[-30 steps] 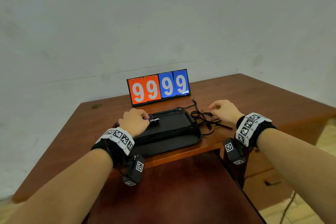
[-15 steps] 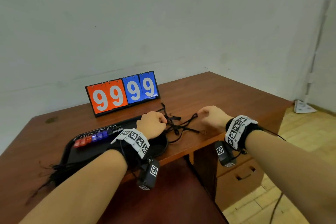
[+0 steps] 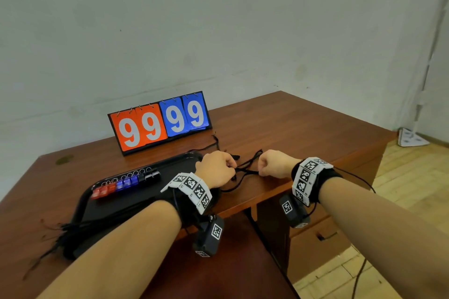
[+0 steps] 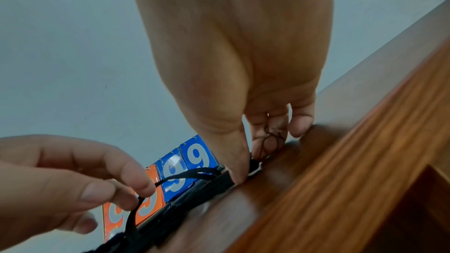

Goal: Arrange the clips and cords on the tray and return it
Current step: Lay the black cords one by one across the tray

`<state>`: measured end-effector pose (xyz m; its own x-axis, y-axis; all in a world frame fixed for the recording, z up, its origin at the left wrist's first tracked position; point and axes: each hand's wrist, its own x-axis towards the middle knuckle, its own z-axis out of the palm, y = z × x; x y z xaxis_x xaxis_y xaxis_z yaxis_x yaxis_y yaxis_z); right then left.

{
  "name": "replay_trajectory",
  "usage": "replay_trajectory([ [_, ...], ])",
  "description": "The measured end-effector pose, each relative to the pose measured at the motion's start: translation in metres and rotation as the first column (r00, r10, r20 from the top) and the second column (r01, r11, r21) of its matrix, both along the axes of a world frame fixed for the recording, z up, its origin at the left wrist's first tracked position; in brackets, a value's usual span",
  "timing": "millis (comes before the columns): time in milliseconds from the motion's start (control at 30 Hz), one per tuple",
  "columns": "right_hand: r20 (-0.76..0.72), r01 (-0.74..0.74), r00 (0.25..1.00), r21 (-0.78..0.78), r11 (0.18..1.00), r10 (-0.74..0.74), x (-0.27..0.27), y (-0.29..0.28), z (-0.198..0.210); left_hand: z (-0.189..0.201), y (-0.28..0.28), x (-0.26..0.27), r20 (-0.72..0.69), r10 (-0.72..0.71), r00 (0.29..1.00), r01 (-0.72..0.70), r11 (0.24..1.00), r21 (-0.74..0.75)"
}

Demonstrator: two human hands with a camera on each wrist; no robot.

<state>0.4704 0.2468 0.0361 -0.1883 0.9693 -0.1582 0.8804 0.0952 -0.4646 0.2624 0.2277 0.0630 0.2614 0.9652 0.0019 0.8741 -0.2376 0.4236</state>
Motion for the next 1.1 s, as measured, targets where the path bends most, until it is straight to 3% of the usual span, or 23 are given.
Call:
replay_trajectory([
  [100, -0.052, 0.035, 0.998, 0.047, 0.998, -0.033, 0.004, 0.001, 0.004, 0.004, 0.002, -0.001, 0.014, 0.01, 1.0, -0.009, 1.0, -0.01],
  [267, -0.289, 0.185, 0.952, 0.295, 0.937, -0.097, 0.009, 0.004, 0.027, 0.024, 0.008, 0.003, 0.104, -0.013, 0.995, 0.009, 0.999, 0.041],
  [533, -0.451, 0.175, 0.89, 0.483, 0.858, 0.072, -0.009, -0.007, 0.072, 0.051, 0.008, 0.017, 0.38, -0.114, 0.918, 0.053, 0.984, 0.168],
  [633, -0.461, 0.166, 0.881, 0.505, 0.847, 0.103, -0.02, -0.011, 0.08, 0.058, 0.004, 0.018, 0.4, -0.145, 0.905, 0.073, 0.979, 0.189],
  [800, -0.429, 0.151, 0.897, 0.524, 0.838, 0.107, -0.033, -0.017, 0.087, 0.062, 0.001, 0.015, 0.303, -0.173, 0.937, 0.079, 0.951, 0.3],
  [933, -0.448, 0.141, 0.887, 0.496, 0.857, 0.113, -0.039, -0.018, 0.086, 0.062, -0.001, 0.007, 0.253, -0.178, 0.951, 0.097, 0.948, 0.303],
  [1100, -0.551, 0.155, 0.828, 0.401, 0.903, 0.102, -0.045, -0.018, 0.079, 0.059, -0.001, -0.003, 0.385, -0.107, 0.917, 0.009, 0.968, 0.249],
])
